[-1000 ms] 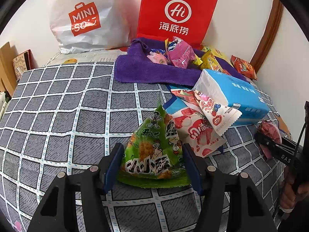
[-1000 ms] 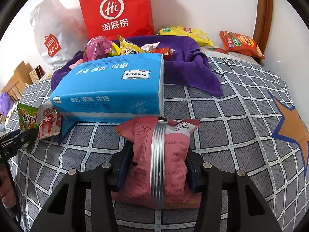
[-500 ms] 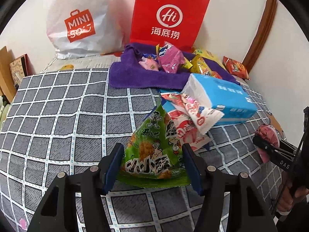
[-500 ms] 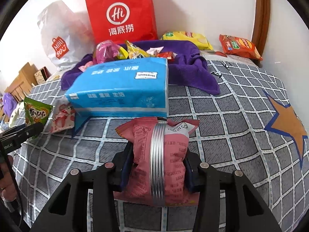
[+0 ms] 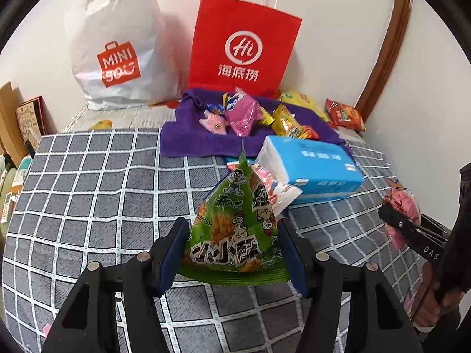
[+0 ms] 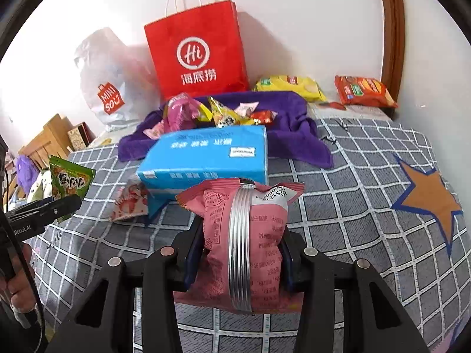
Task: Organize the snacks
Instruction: 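Lift and carry the pink packet with right tool while left tool carries the green bag to the towel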
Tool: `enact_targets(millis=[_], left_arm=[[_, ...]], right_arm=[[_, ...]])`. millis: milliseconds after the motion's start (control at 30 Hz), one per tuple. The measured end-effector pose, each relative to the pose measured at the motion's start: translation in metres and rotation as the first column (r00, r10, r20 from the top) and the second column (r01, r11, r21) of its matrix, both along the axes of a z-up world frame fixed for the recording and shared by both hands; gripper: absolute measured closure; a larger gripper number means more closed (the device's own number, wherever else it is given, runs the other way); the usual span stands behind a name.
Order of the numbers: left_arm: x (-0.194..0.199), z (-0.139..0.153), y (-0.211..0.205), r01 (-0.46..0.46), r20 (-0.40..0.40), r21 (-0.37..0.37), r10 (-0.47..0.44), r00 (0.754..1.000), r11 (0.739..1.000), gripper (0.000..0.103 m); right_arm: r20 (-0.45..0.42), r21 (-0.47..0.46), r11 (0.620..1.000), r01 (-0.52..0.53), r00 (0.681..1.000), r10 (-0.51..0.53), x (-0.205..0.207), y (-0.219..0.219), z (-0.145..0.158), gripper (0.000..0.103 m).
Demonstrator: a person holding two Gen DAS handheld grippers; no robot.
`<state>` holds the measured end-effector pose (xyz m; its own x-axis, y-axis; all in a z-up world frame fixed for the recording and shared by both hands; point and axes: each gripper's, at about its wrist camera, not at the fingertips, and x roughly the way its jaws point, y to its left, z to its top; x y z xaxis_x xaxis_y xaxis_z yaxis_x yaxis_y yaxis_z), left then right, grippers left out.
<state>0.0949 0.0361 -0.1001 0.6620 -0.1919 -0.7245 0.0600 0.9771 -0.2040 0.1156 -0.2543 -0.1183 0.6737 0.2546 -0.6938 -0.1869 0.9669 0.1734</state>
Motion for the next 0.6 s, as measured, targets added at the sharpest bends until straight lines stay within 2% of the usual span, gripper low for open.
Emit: enact_targets(millis=[333, 600], left_arm=[[-0.009, 0.028, -0.014, 0.033, 0.033, -0.02, -0.033, 0.999, 0.999, 0.044], [-0.01, 0.055, -0.027, 0.059, 0.059, -0.029, -0.057, 0.997, 0.998, 0.044]], right_arm=[[0.041, 0.045, 0.999, 0.006, 0.999, -0.008, -0.014, -0.005, 0.022, 0.059], [0.084, 0.027, 1.0, 0.01, 0.996, -0.013, -0.018, -0.01, 0.046, 0.059]])
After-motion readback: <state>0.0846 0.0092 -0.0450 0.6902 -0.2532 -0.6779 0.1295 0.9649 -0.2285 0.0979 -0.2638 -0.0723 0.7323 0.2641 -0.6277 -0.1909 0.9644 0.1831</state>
